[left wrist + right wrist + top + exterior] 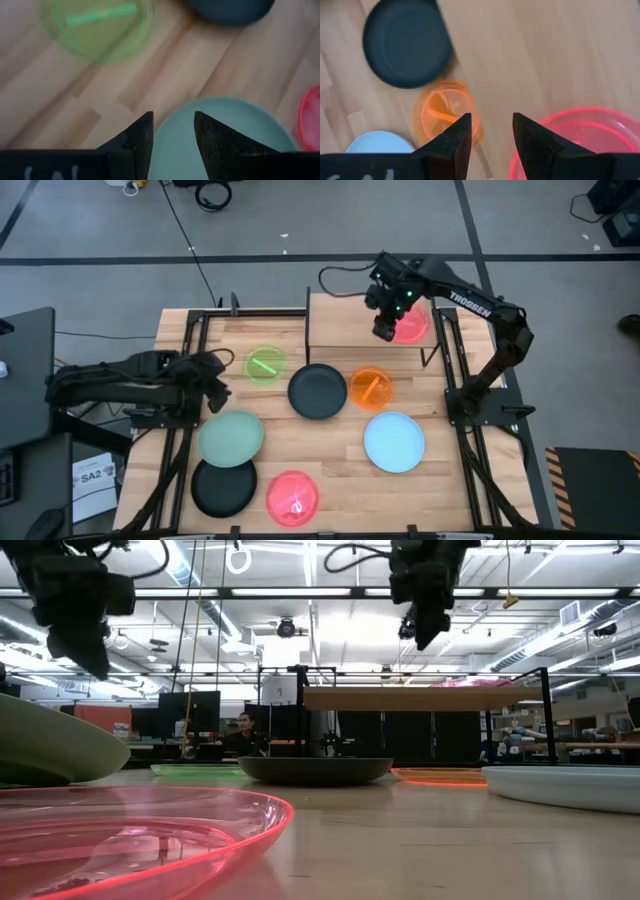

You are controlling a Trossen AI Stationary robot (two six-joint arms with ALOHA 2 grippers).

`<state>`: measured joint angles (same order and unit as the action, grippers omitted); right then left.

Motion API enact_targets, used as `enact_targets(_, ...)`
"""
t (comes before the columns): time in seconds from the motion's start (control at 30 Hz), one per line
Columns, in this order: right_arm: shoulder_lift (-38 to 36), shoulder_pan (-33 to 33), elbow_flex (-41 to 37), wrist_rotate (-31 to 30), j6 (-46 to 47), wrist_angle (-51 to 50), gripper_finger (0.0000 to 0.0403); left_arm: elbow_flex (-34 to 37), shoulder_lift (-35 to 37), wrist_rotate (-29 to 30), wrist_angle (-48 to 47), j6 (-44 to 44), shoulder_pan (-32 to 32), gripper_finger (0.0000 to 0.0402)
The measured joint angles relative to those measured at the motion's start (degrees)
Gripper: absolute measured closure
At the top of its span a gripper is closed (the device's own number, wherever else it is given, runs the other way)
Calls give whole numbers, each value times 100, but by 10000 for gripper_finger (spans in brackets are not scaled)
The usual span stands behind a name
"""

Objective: Place and stack plates onto a shelf
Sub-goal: Put the left blue plate on the shelf

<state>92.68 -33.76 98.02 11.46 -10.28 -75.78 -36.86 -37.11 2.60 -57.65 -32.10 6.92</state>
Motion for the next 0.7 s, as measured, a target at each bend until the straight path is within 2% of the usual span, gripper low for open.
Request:
enact_targets(0.4, -2, 1151, 0, -421, 2, 249, 253, 0, -907, -429, -463, 280, 4, 253)
enact_targets(0.7, -2, 1737, 0, -502, 18, 444, 254, 41, -1510, -638, -644, 564, 4, 253)
